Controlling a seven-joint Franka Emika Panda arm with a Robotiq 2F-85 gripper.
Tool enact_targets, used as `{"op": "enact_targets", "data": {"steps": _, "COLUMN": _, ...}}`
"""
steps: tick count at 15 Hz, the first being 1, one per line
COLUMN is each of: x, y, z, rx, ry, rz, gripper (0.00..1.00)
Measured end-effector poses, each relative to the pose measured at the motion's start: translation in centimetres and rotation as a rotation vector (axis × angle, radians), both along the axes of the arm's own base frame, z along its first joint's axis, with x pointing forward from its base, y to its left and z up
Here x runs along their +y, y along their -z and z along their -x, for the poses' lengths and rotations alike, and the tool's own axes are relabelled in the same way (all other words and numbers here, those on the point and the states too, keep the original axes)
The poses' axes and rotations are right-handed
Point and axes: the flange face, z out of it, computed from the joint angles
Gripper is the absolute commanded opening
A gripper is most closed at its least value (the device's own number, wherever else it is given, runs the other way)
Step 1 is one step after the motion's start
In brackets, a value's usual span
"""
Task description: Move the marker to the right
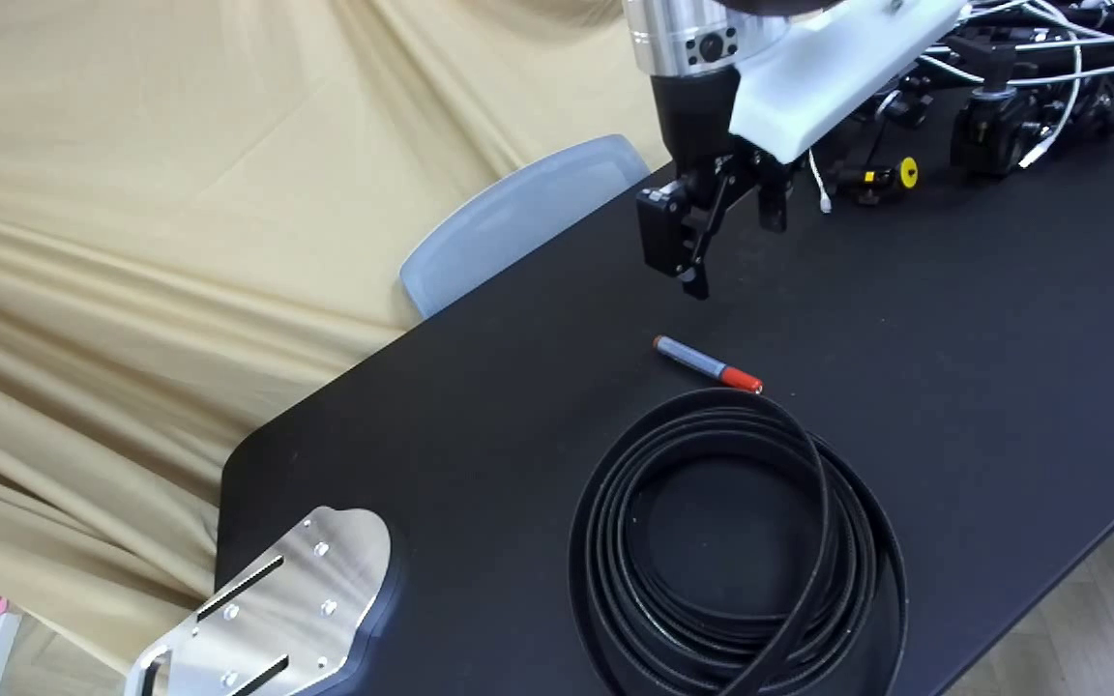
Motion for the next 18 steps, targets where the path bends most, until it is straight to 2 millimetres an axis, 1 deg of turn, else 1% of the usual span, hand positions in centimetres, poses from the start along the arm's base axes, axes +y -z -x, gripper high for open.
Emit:
{"op": "enact_targets", "data": {"steps": 2, "x": 0.1, "y": 1.7, "z": -1.0, "rx": -0.004, "ry": -0.017, "rz": 0.005, "gripper": 1.00}}
{"op": "enact_targets", "data": {"steps": 6, "x": 0.6, "y": 5.8, "z": -3.2, "rx": -0.017, "ry": -0.029, "rz": 0.001, "gripper": 1.00}}
{"op": "enact_targets", "data": {"steps": 10, "x": 2.3, "y": 9.2, "z": -4.8, "rx": -0.012, "ry": -0.045, "rz": -0.003, "gripper": 1.00}}
{"op": "enact_targets", "data": {"steps": 11, "x": 2.9, "y": 9.8, "z": -5.0, "rx": -0.010, "ry": -0.053, "rz": -0.004, "gripper": 0.75}}
{"op": "enact_targets", "data": {"steps": 12, "x": 3.4, "y": 10.4, "z": -5.2, "rx": -0.009, "ry": -0.059, "rz": -0.004, "gripper": 0.74}}
{"op": "enact_targets", "data": {"steps": 13, "x": 3.9, "y": 10.8, "z": -5.4, "rx": -0.008, "ry": -0.065, "rz": -0.003, "gripper": 0.68}}
{"op": "enact_targets", "data": {"steps": 14, "x": 4.3, "y": 11.2, "z": -5.6, "rx": -0.007, "ry": -0.071, "rz": -0.002, "gripper": 0.60}}
{"op": "enact_targets", "data": {"steps": 18, "x": 5.1, "y": 12.2, "z": -6.1, "rx": -0.004, "ry": -0.077, "rz": -0.004, "gripper": 0.31}}
